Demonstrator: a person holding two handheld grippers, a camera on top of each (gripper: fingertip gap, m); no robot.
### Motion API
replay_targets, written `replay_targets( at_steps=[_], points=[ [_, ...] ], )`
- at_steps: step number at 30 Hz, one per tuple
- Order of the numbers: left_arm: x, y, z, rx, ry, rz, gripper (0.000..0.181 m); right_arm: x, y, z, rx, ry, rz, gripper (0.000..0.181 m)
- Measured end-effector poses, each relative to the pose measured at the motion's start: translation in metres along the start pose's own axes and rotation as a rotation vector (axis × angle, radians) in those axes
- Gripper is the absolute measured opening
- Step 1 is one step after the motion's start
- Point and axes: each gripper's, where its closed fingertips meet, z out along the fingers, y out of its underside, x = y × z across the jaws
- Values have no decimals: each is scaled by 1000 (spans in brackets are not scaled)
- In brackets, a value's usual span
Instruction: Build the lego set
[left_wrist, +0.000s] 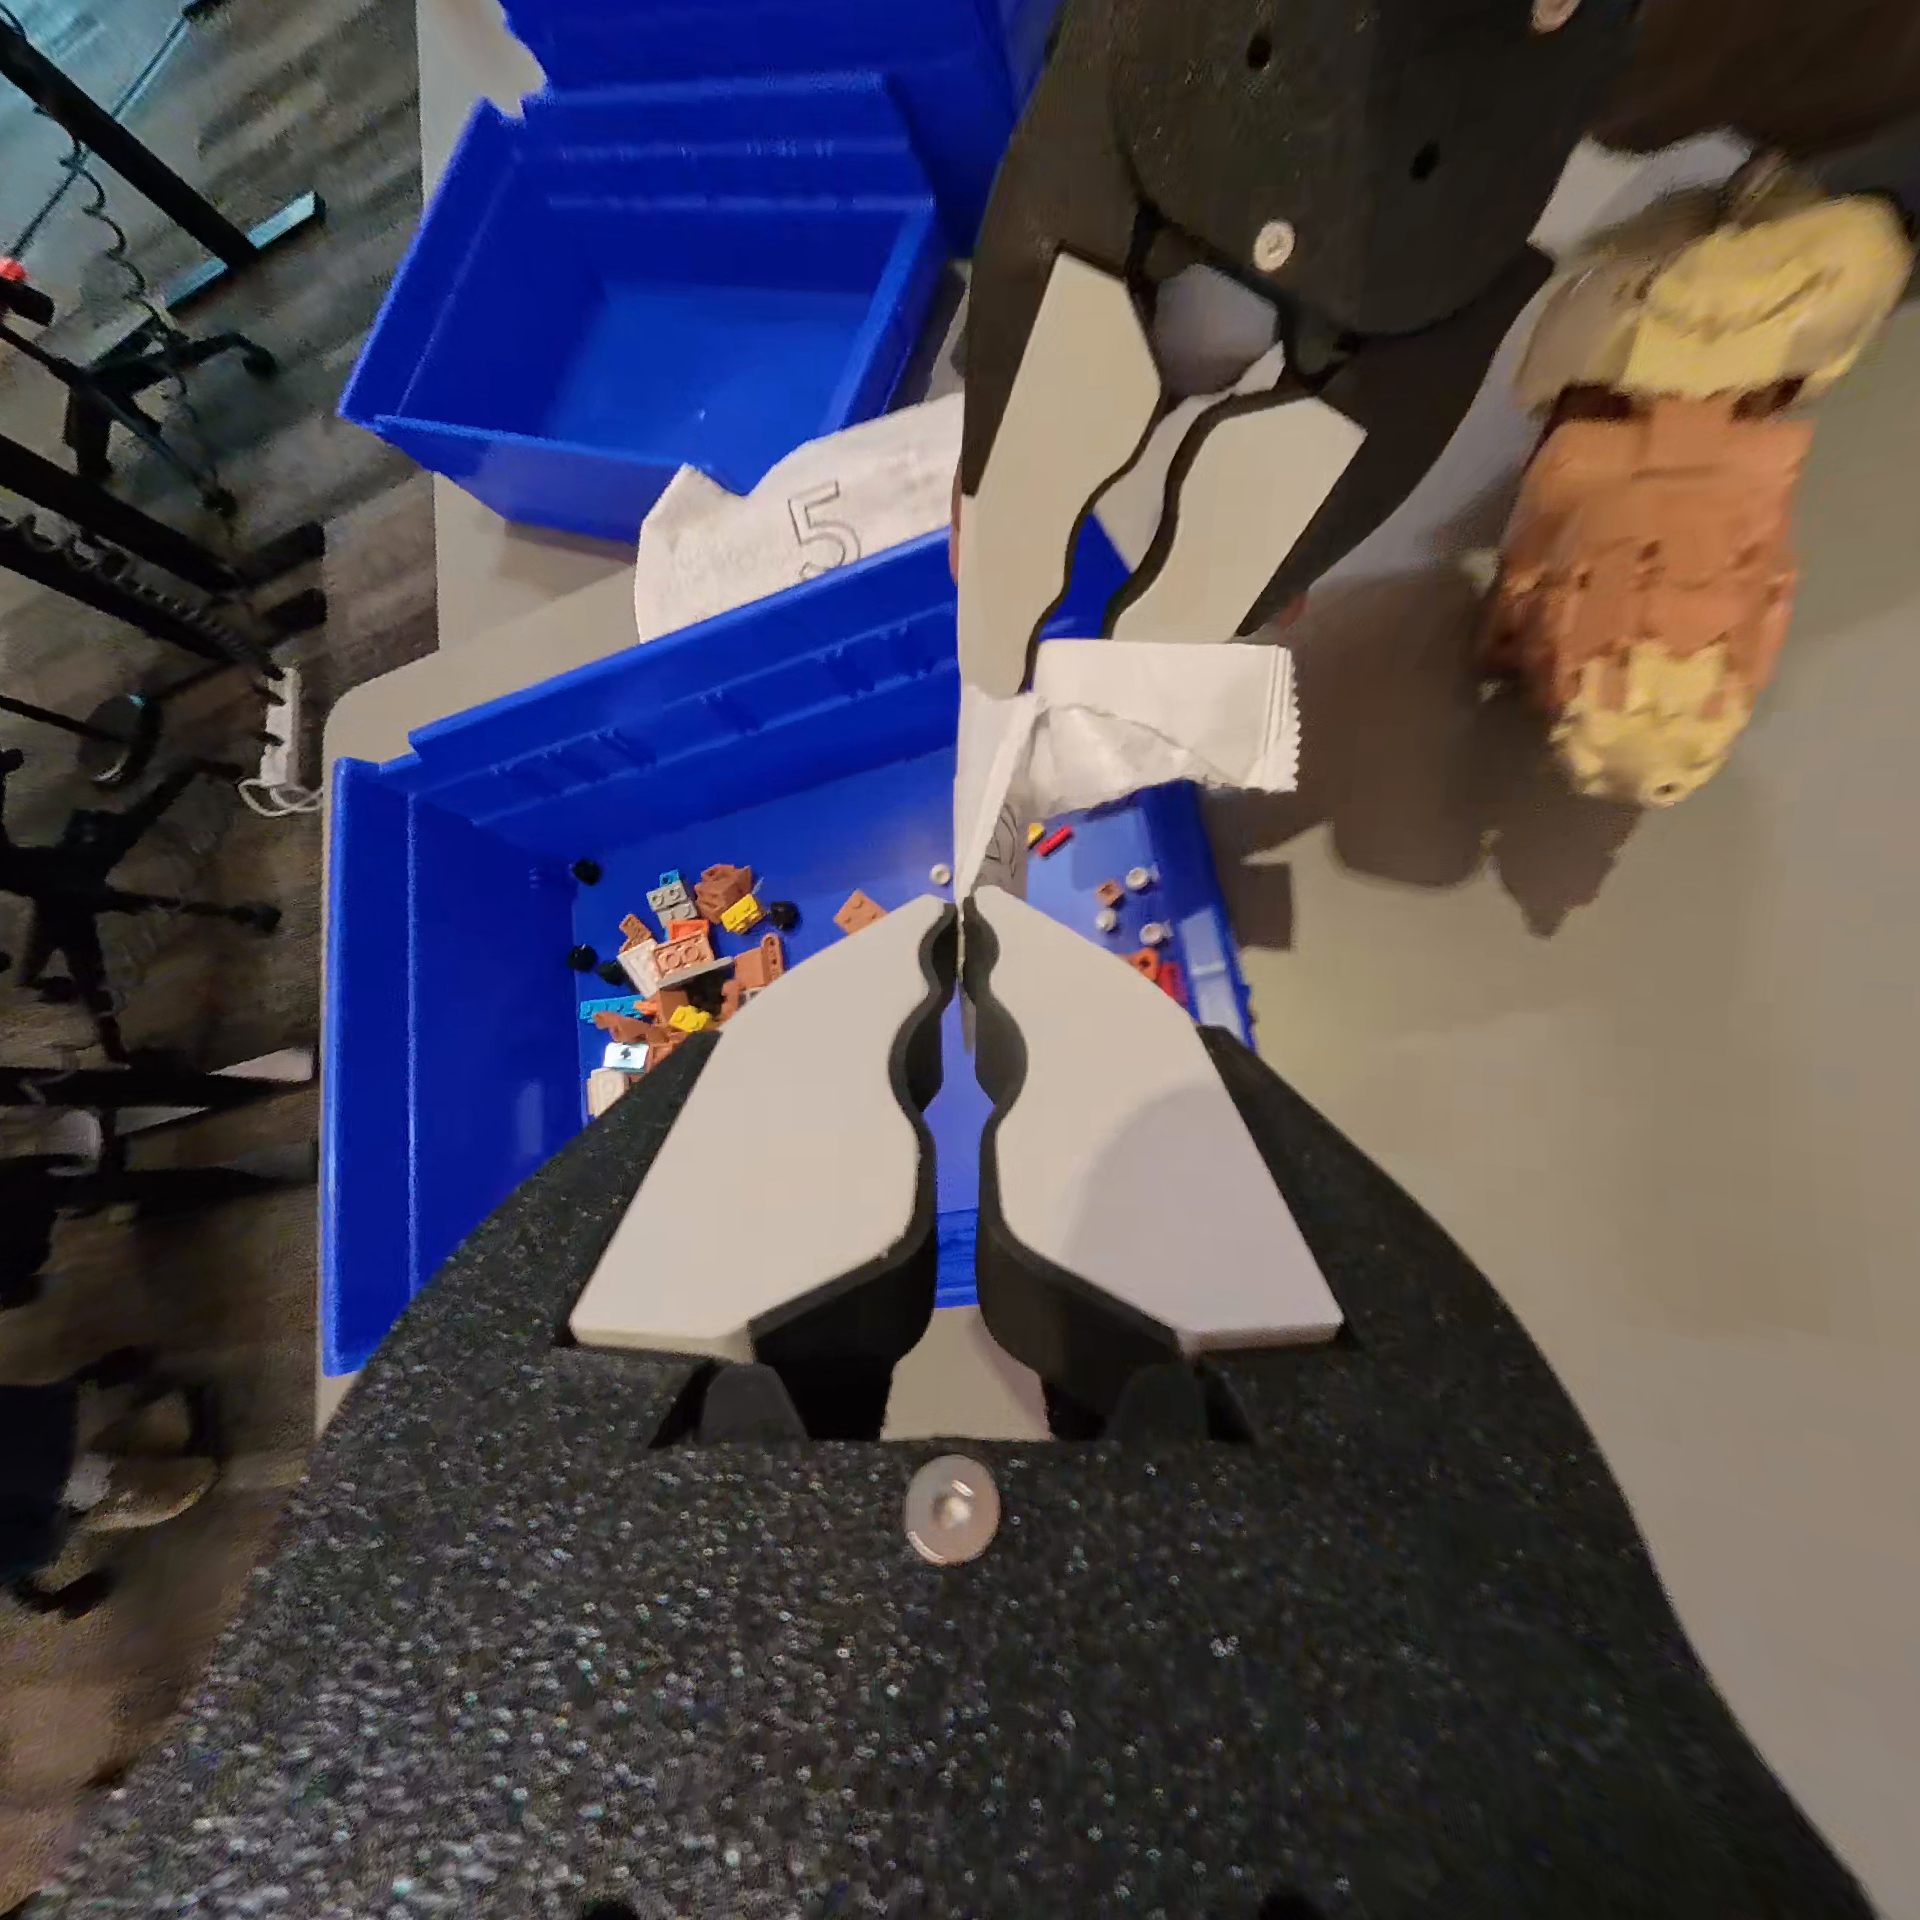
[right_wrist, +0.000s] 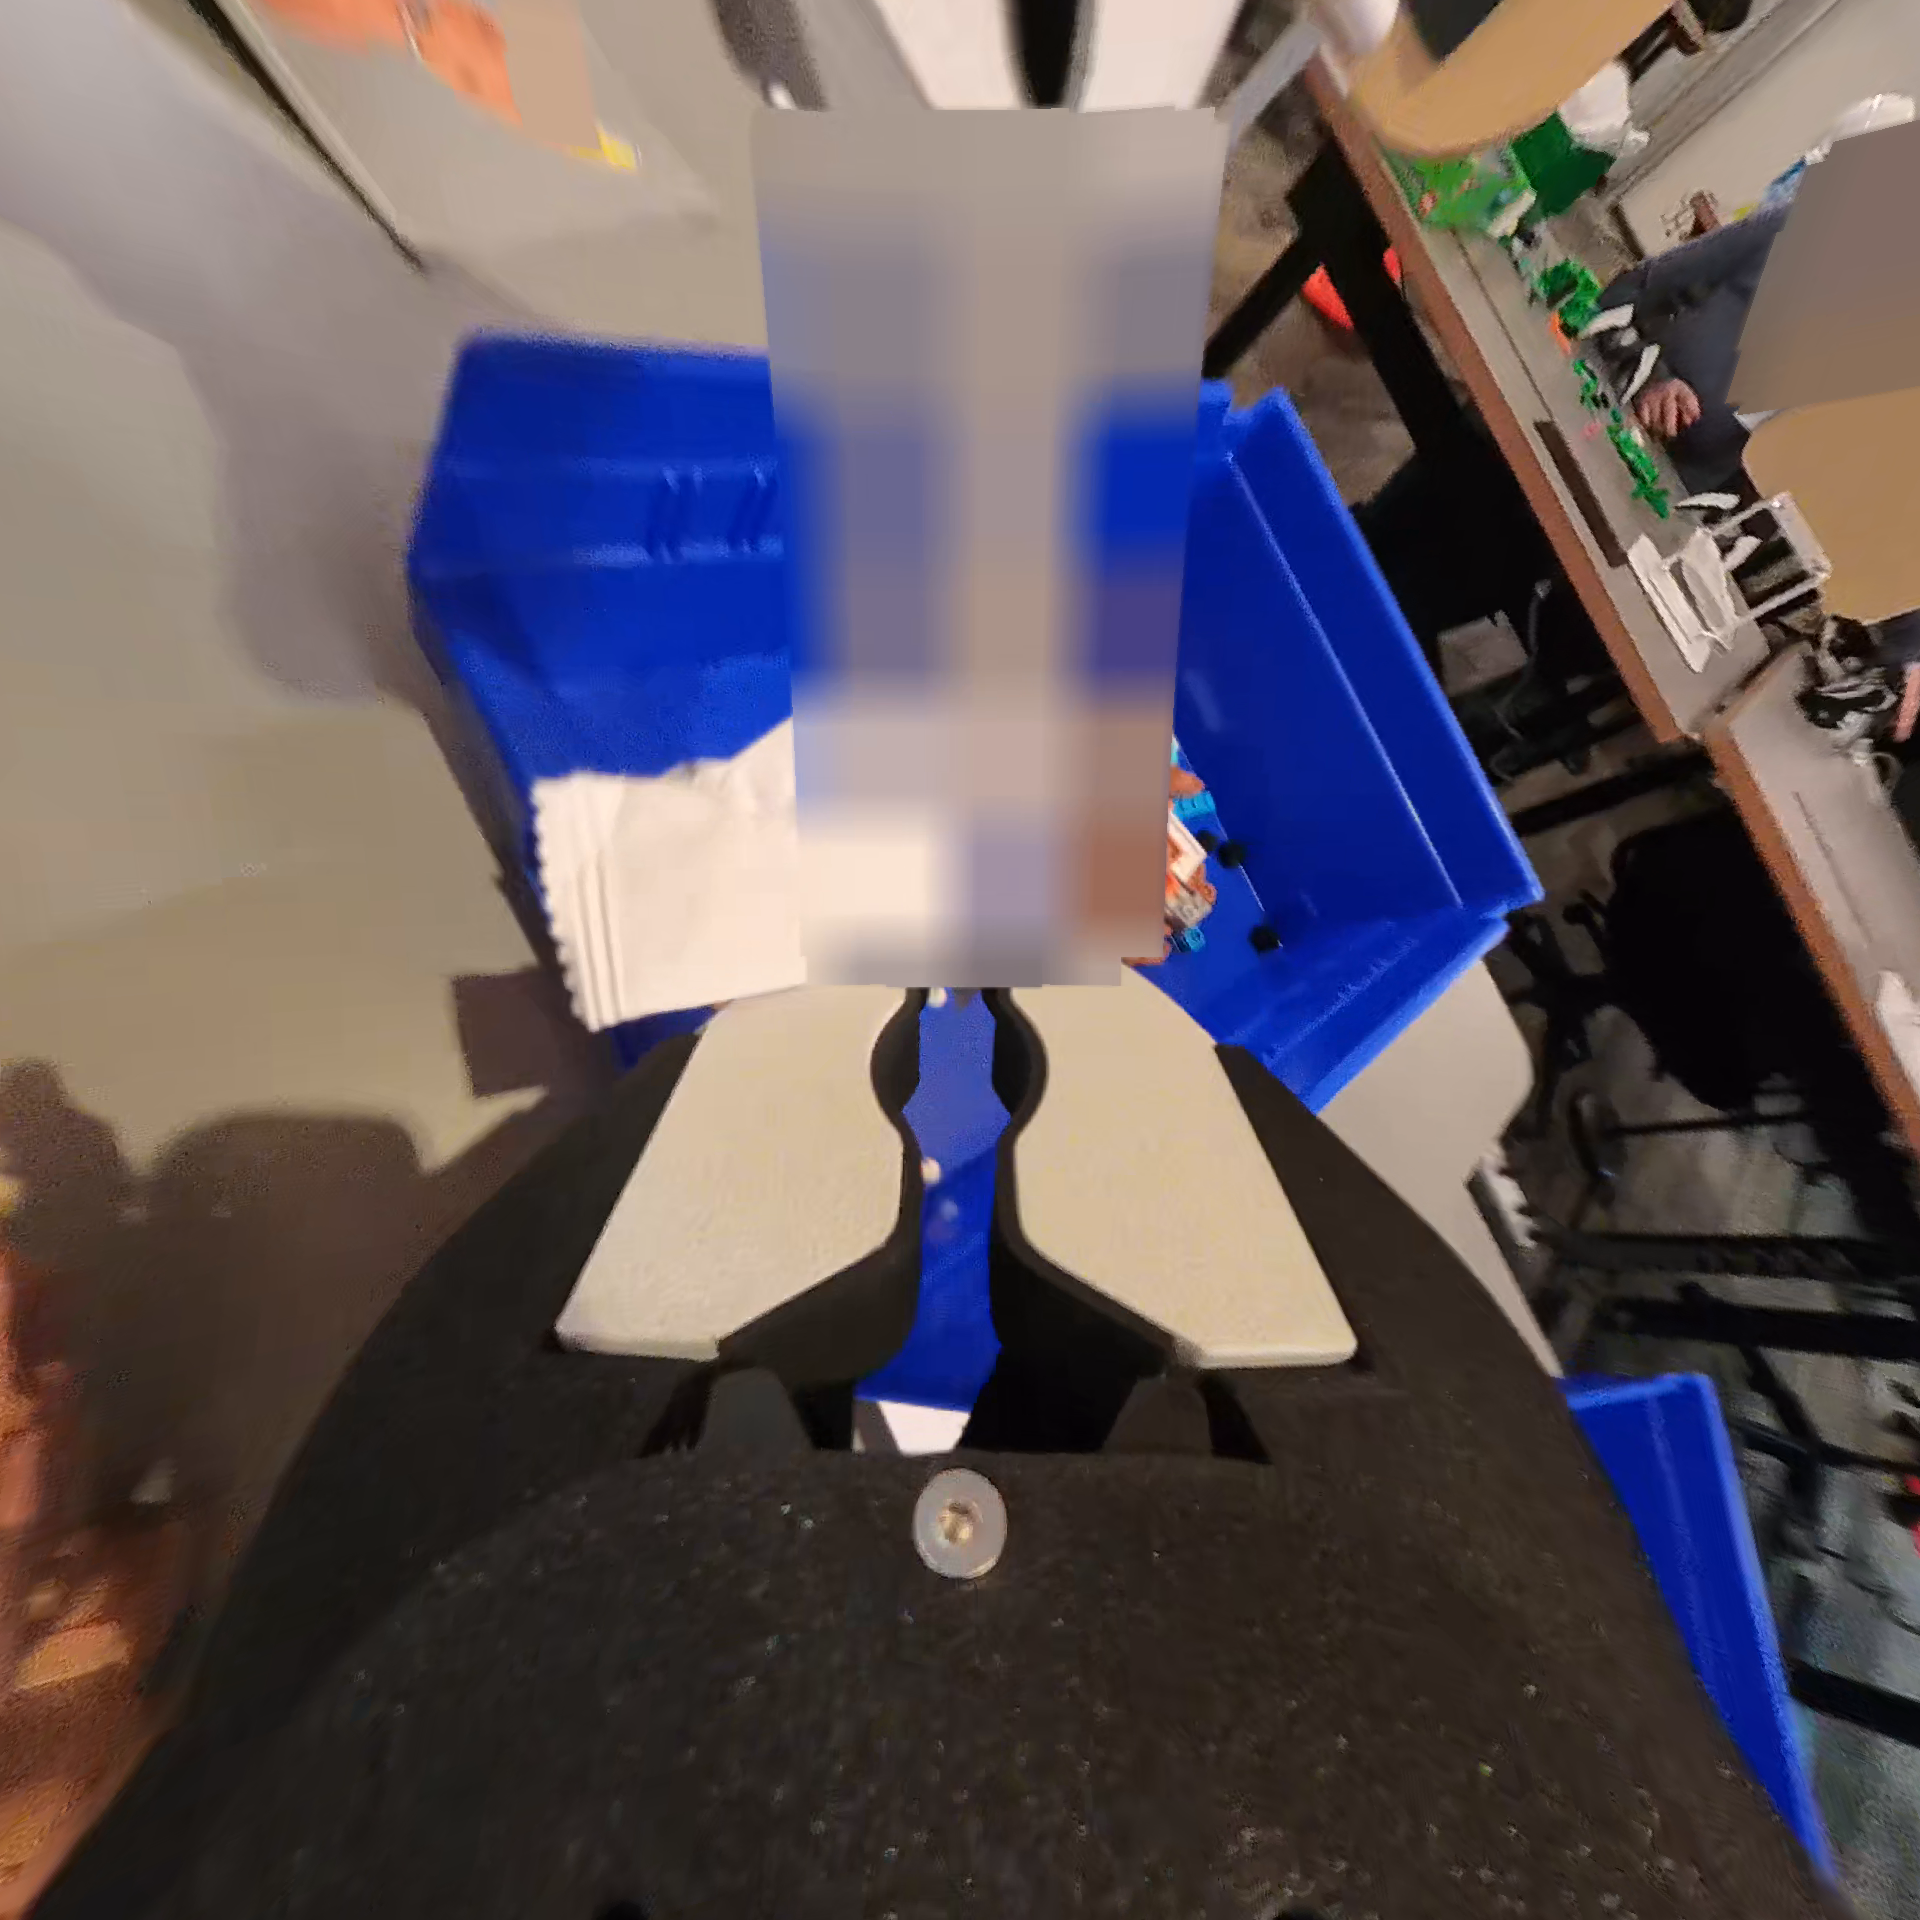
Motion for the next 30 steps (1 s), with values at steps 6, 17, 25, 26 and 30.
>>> replay_targets(
  at_steps=[6, 17, 25, 26, 30],
  points=[
    [-9, 27, 26, -140, -68, 159, 1, -2, 32, 16, -184, 56, -246, 13],
    [-8, 35, 41, -263, -115, 350, 1, -13, 15, 18, -77, -32, -205, 7],
    [-7, 13, 30, -200, -128, 339, 1, -13, 20, 30, -179, -56, -186, 1],
    [-7, 12, 28, -198, -133, 343, 1, -13, 19, 30, -189, -51, -195, 1],
    [-7, 19, 26, -242, -149, 370, 1, -12, 18, 28, -194, -50, -203, 1]
  ],
)
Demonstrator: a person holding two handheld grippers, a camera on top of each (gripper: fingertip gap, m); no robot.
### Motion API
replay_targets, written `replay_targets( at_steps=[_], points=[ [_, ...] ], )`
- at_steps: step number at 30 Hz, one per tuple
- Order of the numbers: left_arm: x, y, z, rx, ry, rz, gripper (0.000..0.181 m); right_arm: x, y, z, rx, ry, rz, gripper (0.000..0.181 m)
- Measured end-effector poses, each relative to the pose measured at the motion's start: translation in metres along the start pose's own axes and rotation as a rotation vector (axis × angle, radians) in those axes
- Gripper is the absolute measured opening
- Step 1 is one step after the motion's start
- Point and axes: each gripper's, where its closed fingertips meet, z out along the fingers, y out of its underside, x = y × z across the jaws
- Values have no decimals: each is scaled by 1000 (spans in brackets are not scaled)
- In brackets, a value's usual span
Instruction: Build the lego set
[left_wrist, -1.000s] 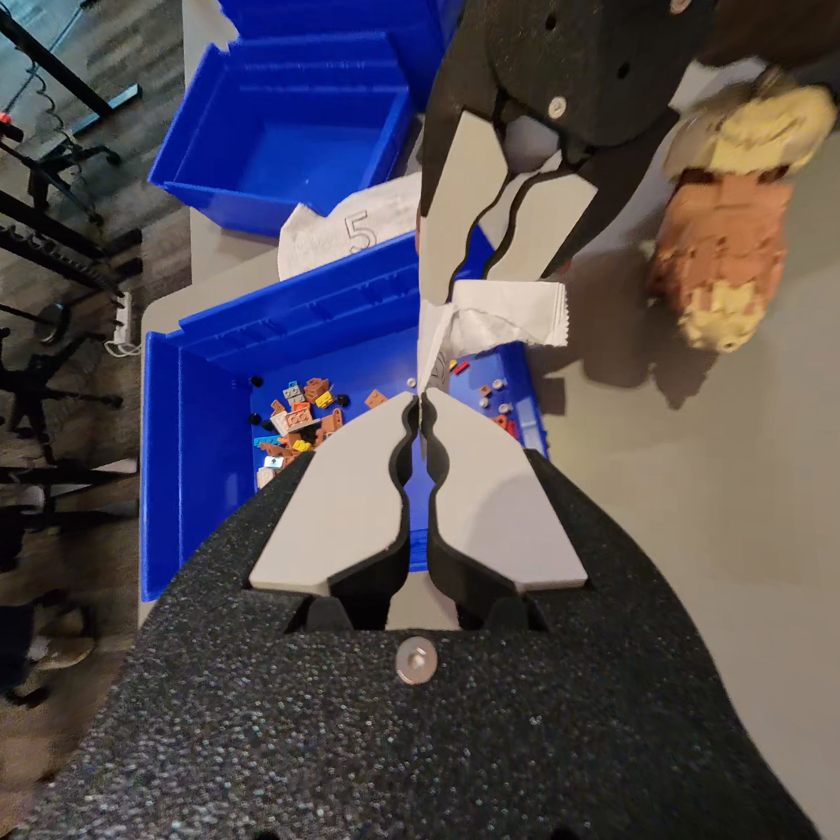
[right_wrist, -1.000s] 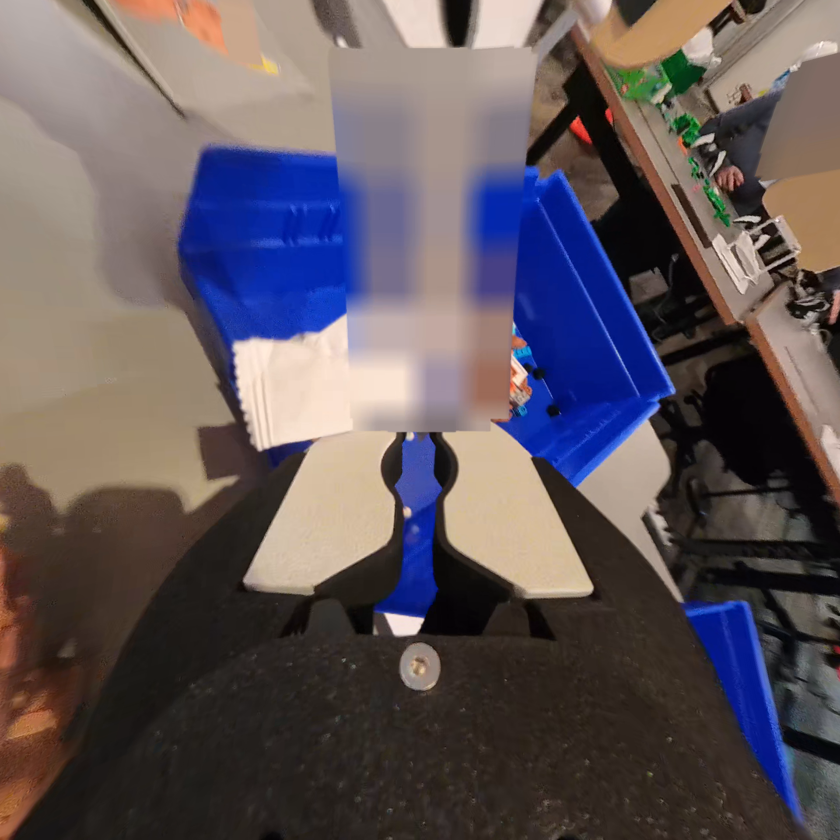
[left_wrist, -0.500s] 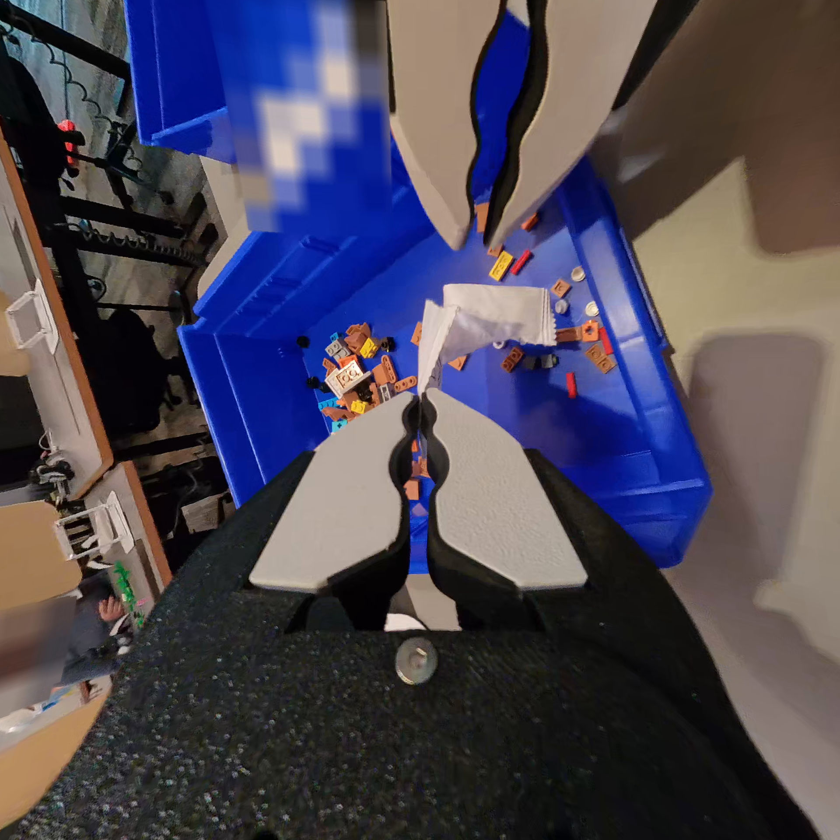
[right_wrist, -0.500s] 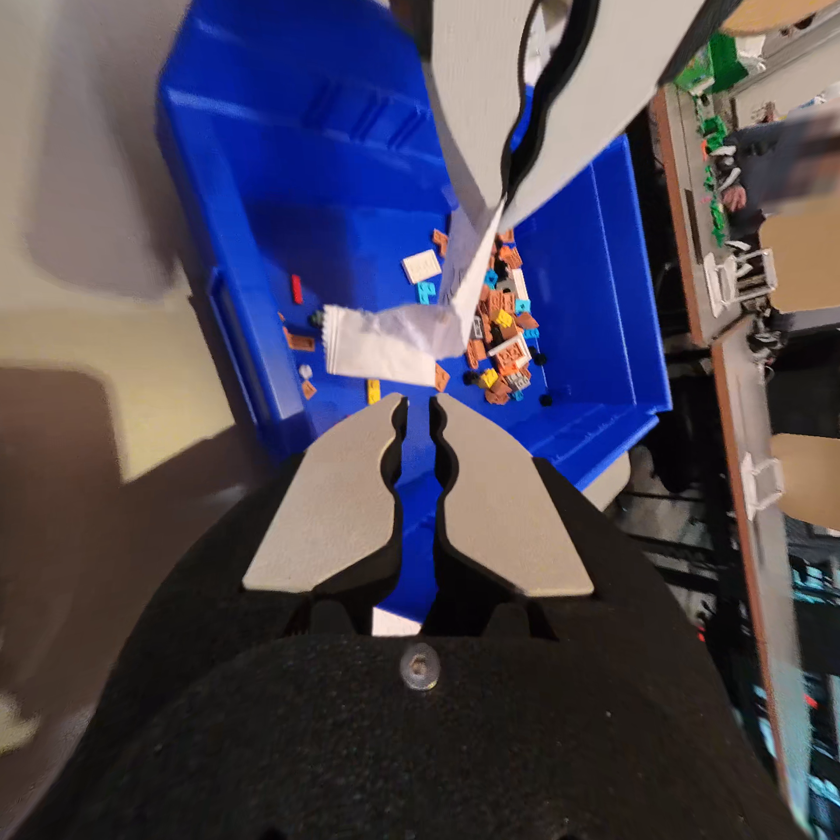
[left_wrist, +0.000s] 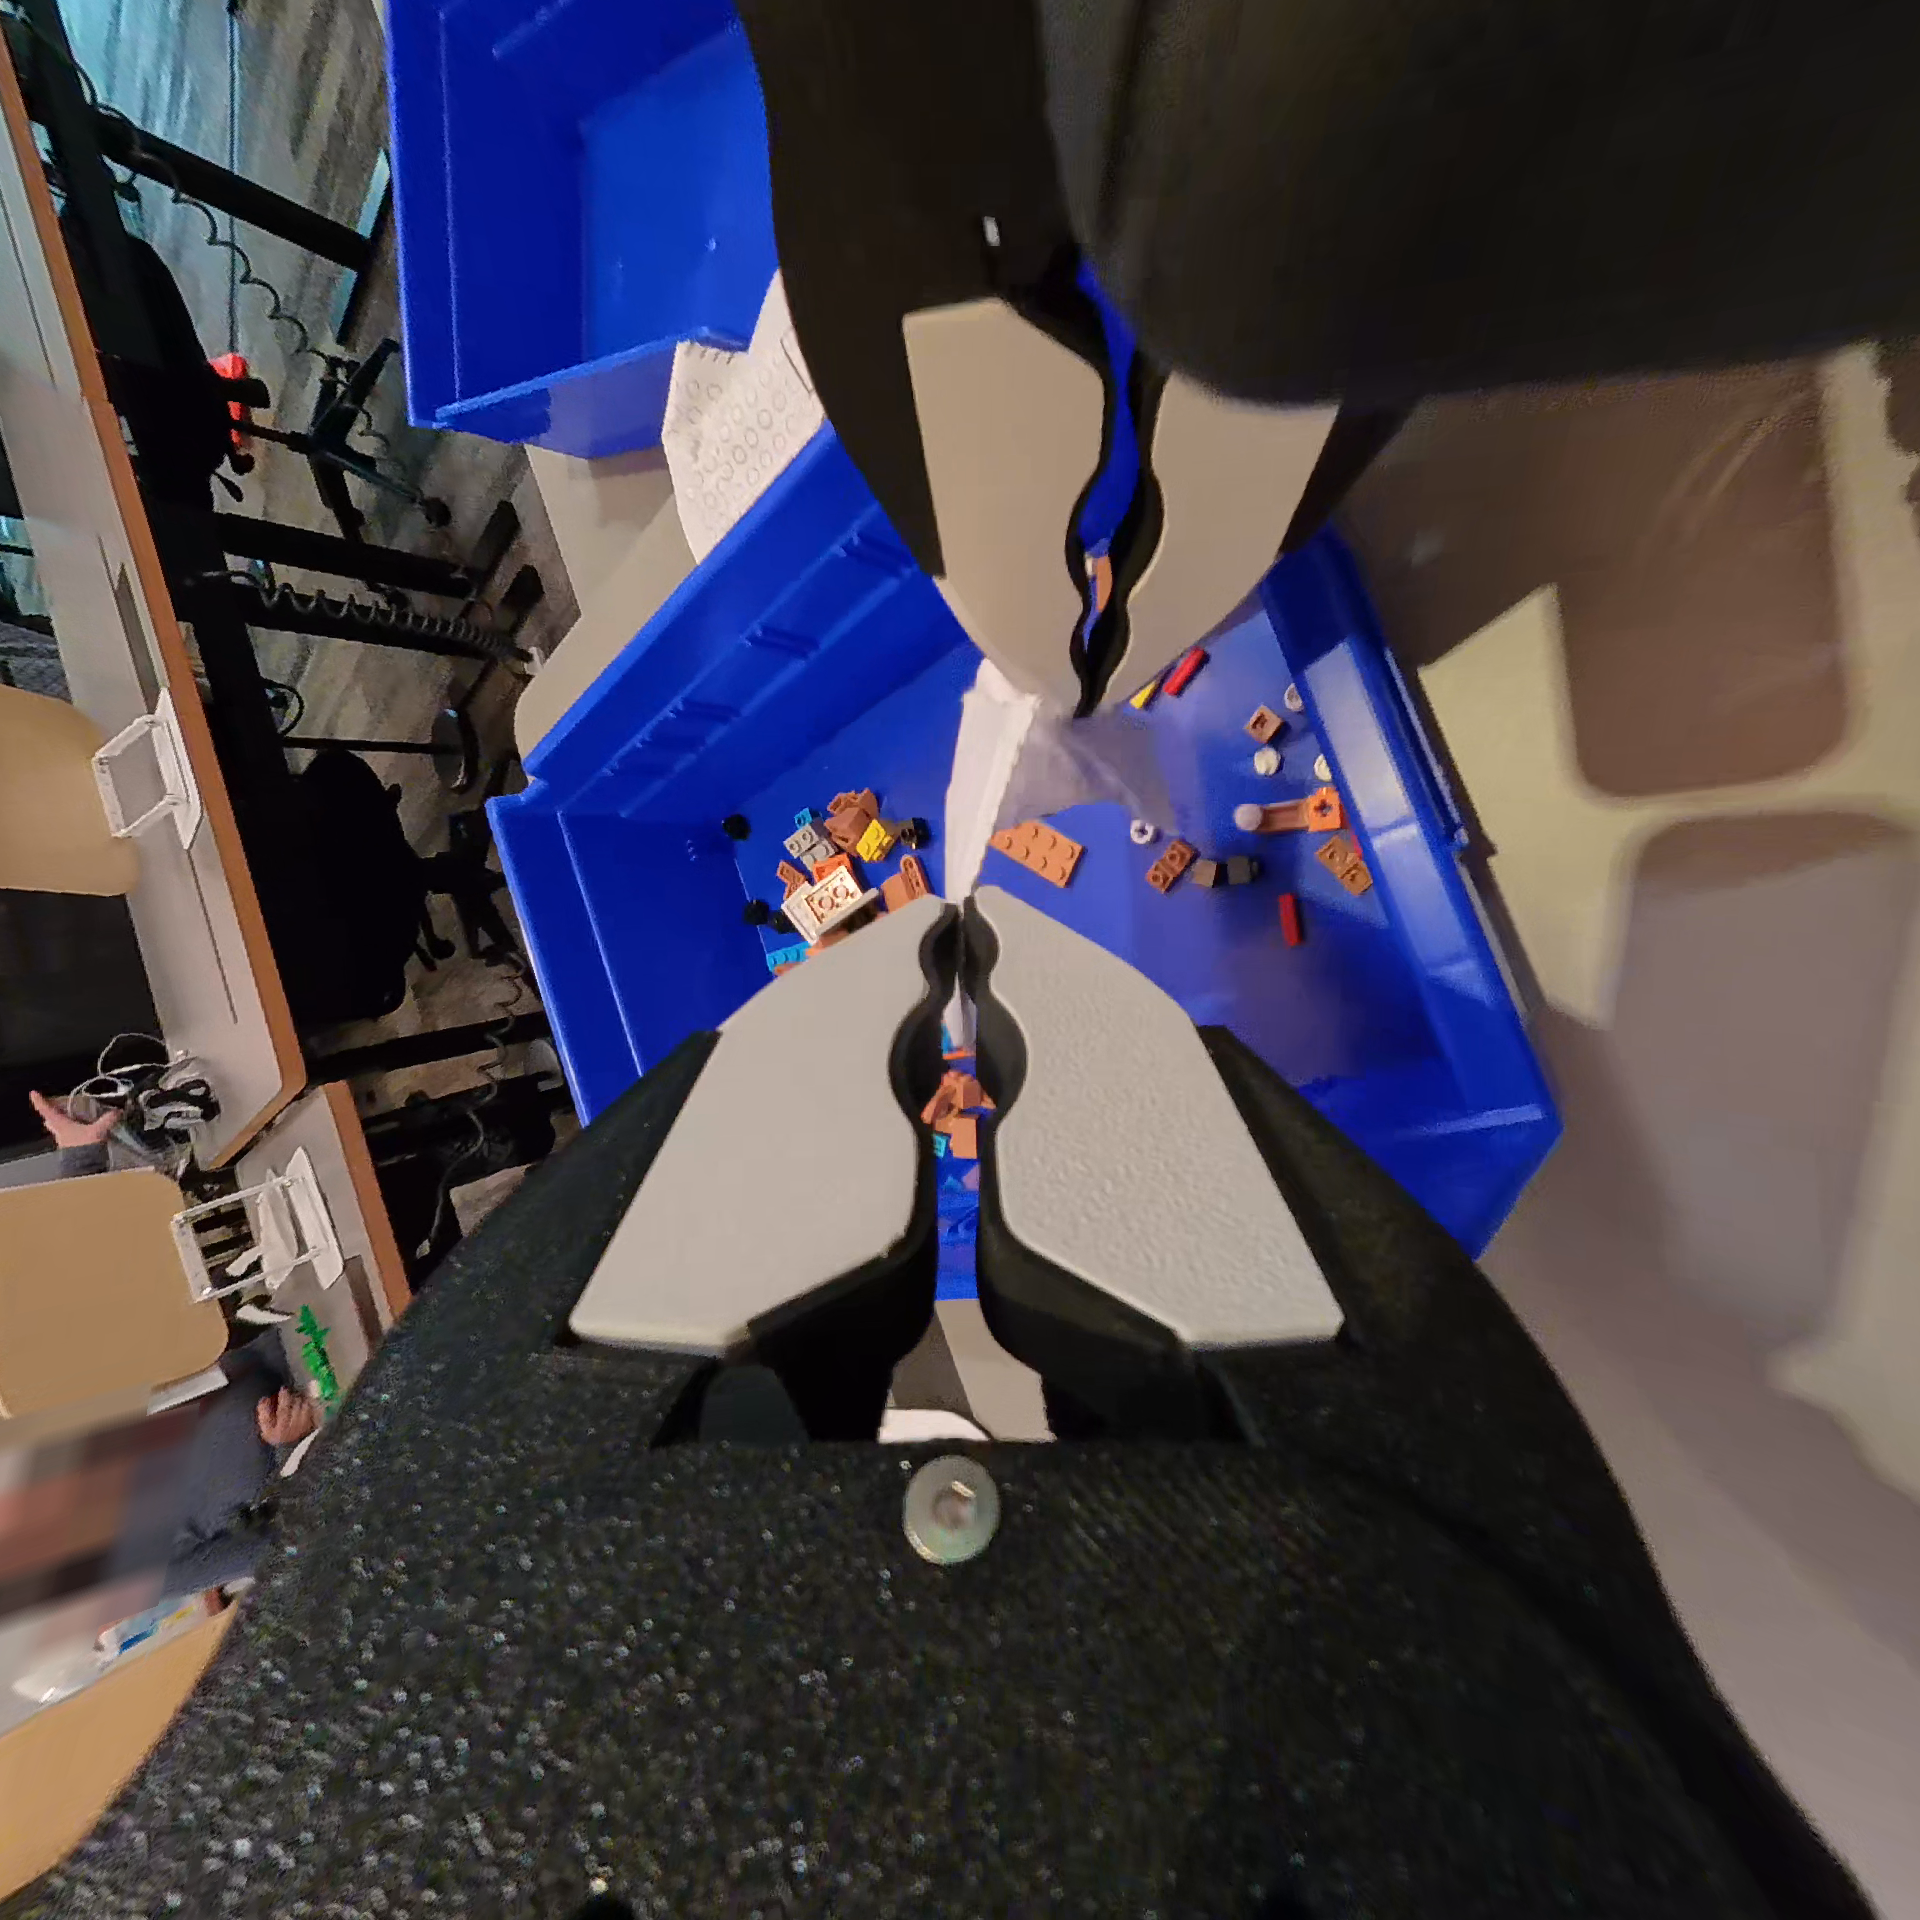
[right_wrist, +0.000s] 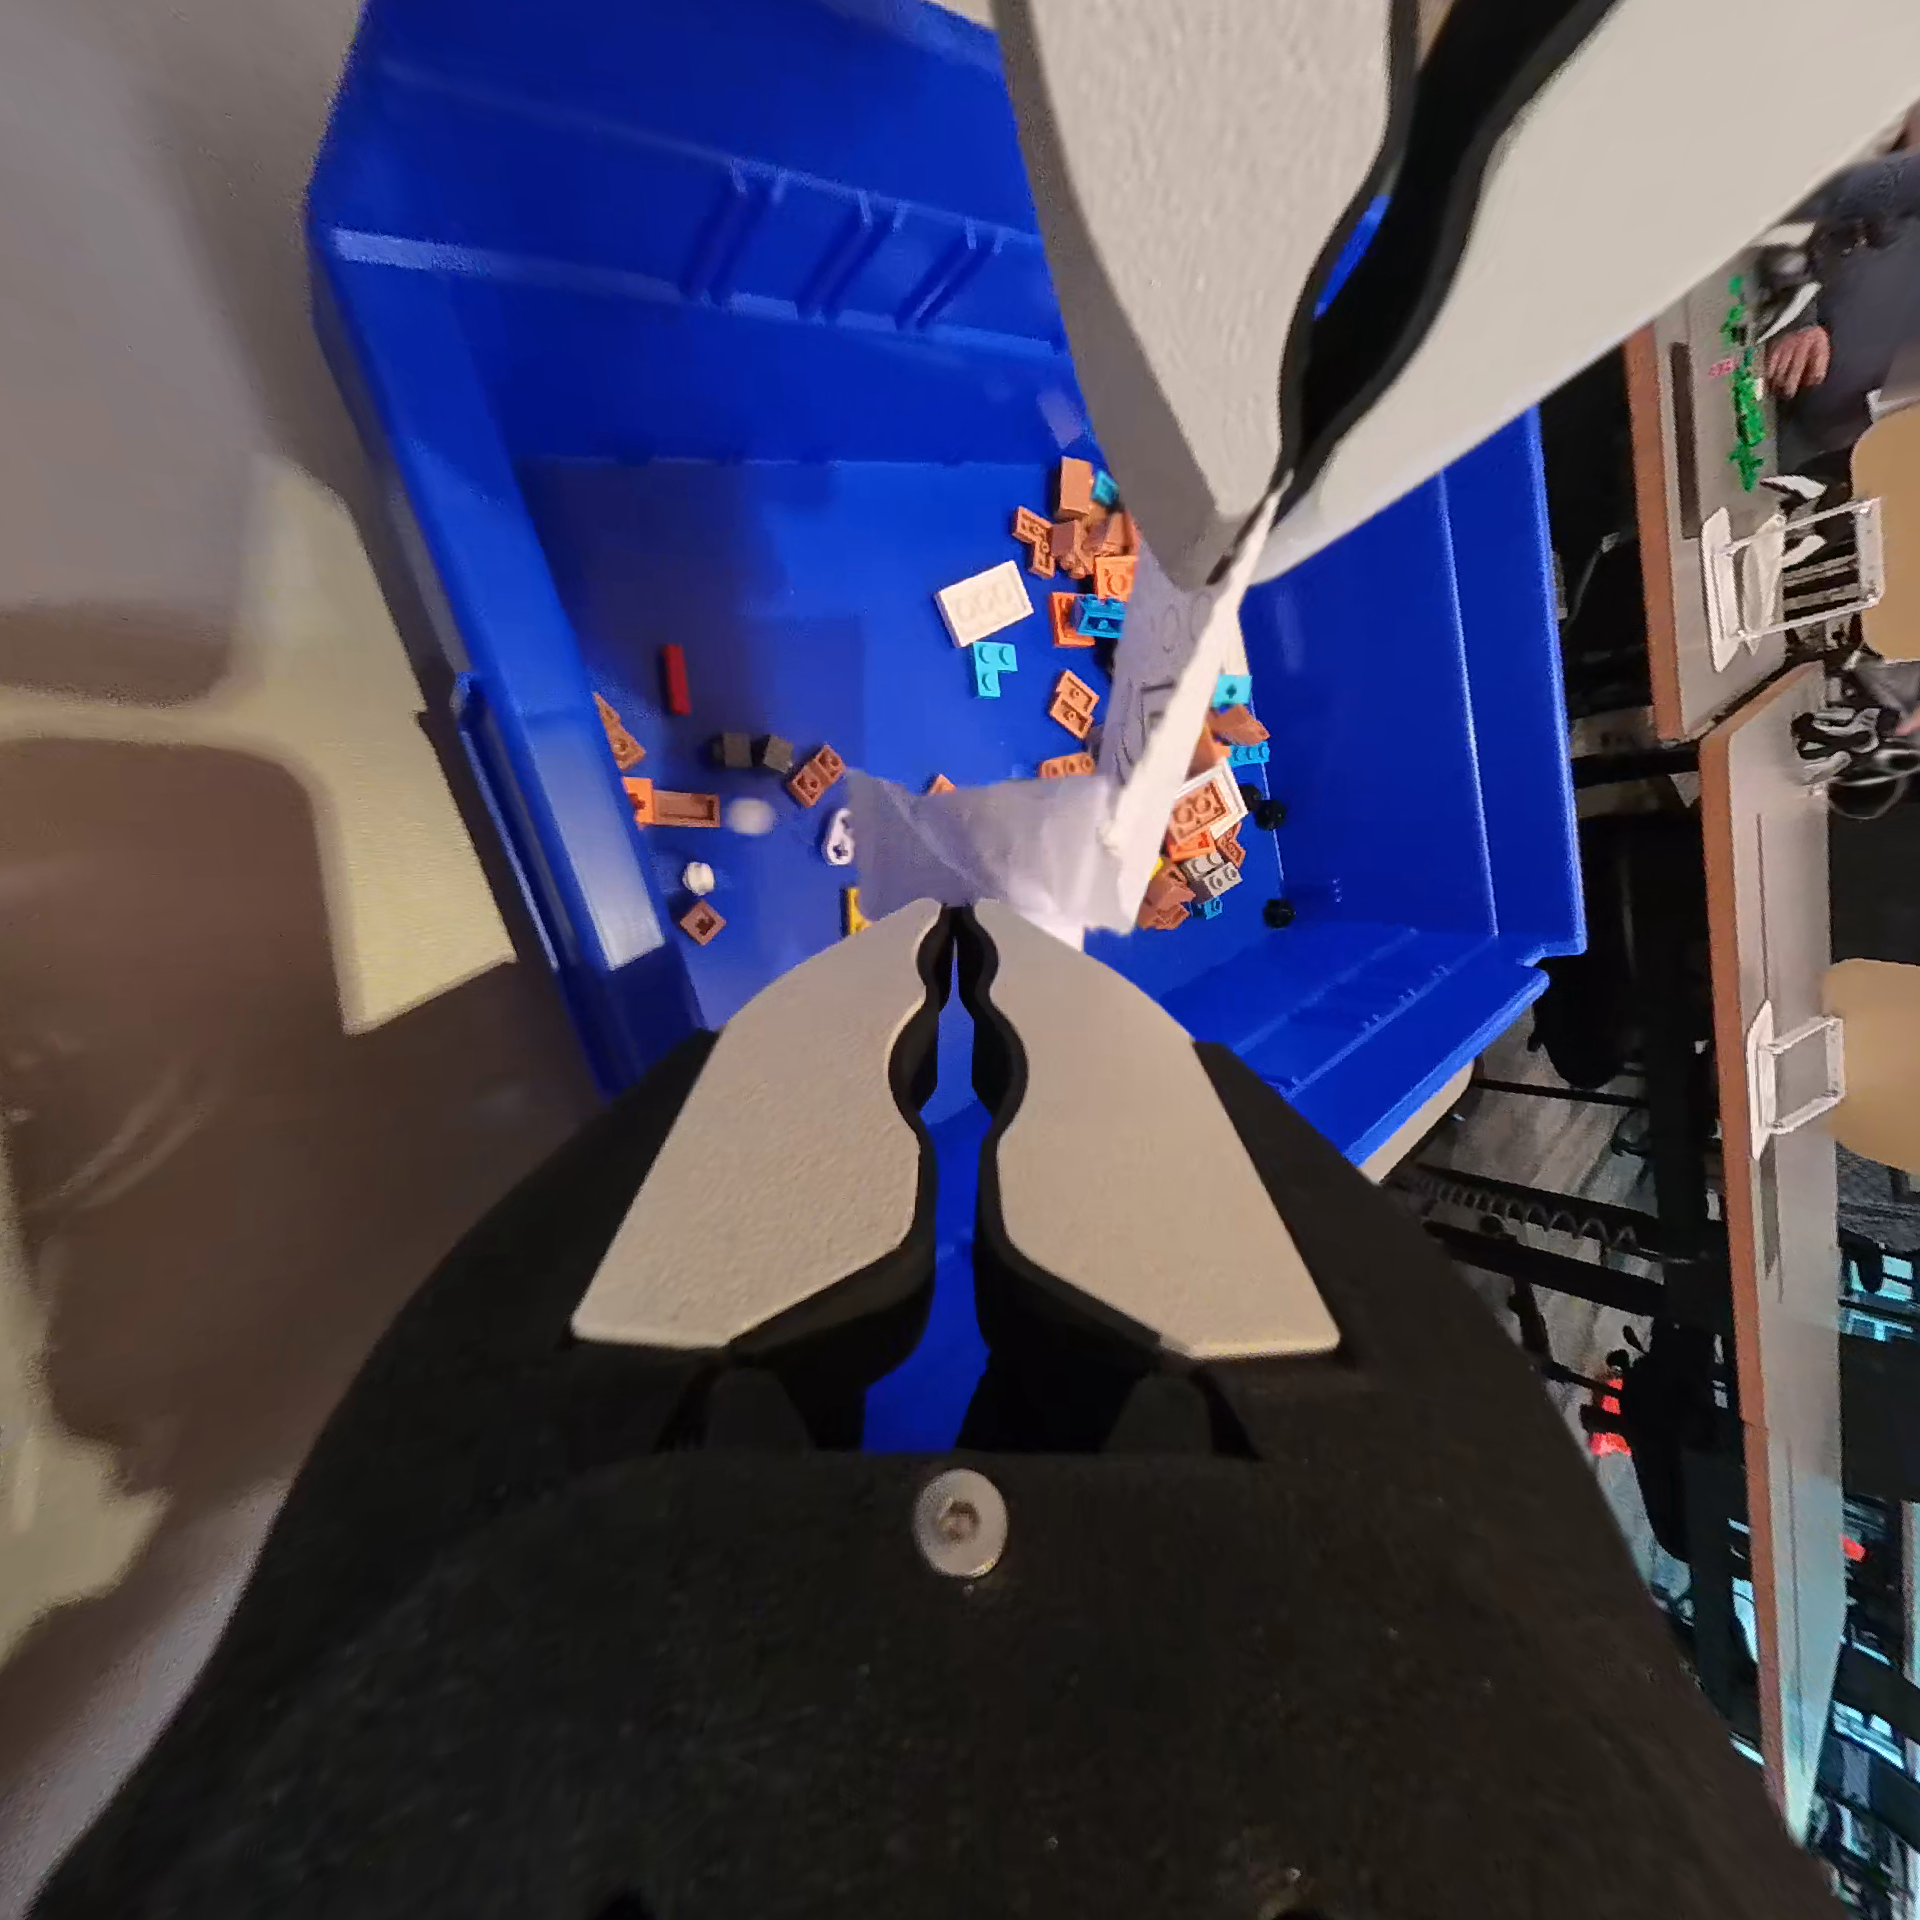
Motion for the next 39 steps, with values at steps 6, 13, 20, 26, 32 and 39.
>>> replay_targets(
  at_steps=[6, 13, 20, 26, 32, 39],
  points=[
    [3, 5, 3, -16, -6, -29, 1, 0, 3, -2, -17, 9, -7, 2],
    [-3, 10, -27, 189, -5, -342, 1, 10, -13, -32, 75, 93, -16, 10],
    [10, 14, -122, 749, 42, -811, 0, 13, -66, -80, 230, 114, 82, 21],
    [65, 34, -199, 1005, -127, -786, 1, -15, -155, -126, 436, 150, 18, 22],
    [146, 35, -254, 1133, -296, -772, 1, -86, -229, -126, 518, 36, 65, 27],
    [221, 32, -283, 1096, -380, -687, 1, -164, -278, -116, 660, -117, 116, 18]
  ],
)
